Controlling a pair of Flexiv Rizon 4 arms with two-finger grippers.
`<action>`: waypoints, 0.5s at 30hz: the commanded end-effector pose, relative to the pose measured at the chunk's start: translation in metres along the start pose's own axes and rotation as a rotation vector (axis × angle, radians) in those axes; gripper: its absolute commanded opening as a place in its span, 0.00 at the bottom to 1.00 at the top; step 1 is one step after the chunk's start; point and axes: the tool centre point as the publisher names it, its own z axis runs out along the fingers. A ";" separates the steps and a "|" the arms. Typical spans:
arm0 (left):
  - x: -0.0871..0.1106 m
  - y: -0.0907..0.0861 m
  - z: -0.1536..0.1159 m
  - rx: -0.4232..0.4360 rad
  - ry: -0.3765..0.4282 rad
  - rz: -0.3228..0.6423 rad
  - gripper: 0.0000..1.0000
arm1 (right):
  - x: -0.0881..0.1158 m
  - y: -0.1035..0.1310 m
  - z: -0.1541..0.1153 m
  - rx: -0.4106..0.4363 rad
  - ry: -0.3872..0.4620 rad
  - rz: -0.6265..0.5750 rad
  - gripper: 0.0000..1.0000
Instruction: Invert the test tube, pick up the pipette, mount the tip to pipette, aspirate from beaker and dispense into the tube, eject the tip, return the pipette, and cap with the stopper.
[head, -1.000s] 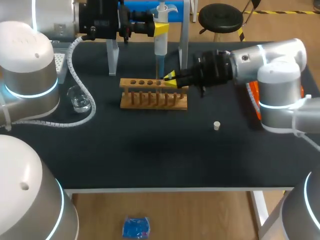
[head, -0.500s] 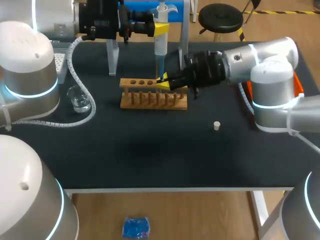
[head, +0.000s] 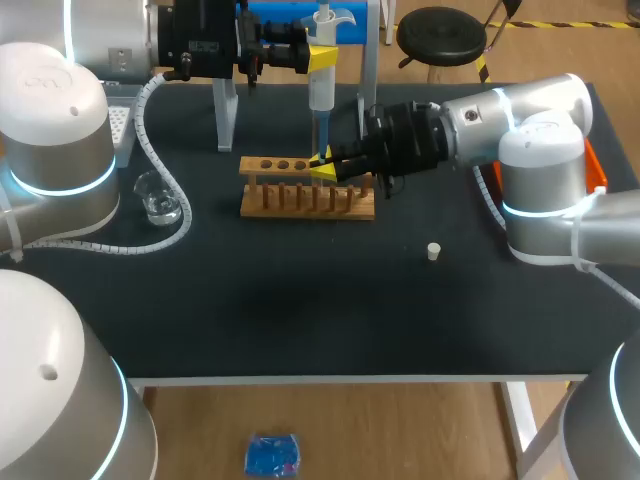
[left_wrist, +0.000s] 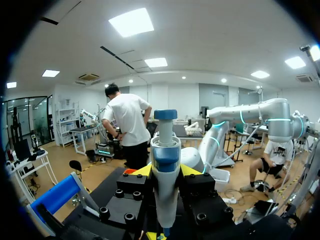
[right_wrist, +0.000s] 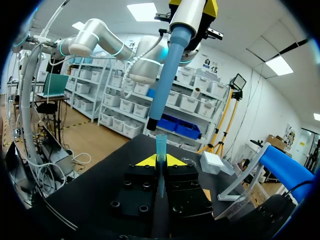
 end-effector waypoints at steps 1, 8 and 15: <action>-0.001 -0.001 0.000 -0.002 0.003 0.000 0.00 | 0.002 0.002 -0.002 -0.003 0.001 -0.003 0.00; -0.001 -0.001 0.000 -0.002 0.003 0.000 0.00 | 0.005 0.005 -0.002 -0.011 0.007 -0.007 0.00; -0.001 -0.001 0.000 -0.002 0.003 0.000 0.00 | 0.006 0.009 -0.001 -0.016 0.011 -0.009 0.00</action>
